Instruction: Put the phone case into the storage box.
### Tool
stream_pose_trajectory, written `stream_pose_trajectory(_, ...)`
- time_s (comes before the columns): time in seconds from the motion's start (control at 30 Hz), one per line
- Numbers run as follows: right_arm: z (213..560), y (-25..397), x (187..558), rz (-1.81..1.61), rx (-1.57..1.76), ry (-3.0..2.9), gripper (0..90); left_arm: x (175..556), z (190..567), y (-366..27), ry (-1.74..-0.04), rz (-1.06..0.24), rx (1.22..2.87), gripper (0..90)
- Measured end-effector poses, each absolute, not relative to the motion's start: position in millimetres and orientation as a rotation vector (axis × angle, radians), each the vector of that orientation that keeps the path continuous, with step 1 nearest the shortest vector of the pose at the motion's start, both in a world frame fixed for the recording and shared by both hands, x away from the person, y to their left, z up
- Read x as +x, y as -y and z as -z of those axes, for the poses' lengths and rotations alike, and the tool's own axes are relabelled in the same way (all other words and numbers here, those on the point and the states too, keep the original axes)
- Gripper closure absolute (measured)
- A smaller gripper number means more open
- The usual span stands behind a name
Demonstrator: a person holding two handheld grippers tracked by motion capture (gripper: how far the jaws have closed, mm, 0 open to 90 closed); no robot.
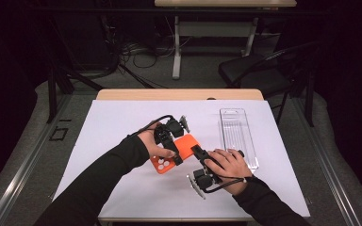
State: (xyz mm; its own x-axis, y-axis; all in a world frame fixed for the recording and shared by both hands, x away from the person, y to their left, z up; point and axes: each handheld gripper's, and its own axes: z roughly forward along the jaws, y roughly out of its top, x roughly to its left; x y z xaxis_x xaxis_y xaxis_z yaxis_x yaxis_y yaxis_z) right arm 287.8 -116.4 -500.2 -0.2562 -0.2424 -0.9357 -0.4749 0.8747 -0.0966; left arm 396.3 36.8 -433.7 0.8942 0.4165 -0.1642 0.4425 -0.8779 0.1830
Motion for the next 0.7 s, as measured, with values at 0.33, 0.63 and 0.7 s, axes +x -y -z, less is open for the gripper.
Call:
stream_pose_trajectory(0.33,501.4,116.6,287.6,-0.238,-0.536,-1.85,77.6,399.7,437.7,-37.5,-0.668,0.226,2.836,14.7)
stream_pose_trajectory(0.63,502.6,117.8,287.4,-0.251,-0.523,-1.846,78.2,400.9,437.4,-38.2,-0.662,0.234,2.832,14.8)
stream_pose_trajectory(0.7,502.7,117.8,287.3,-0.251,-0.524,-1.844,78.2,400.9,437.4,-38.2,-0.662,0.234,2.832,14.8)
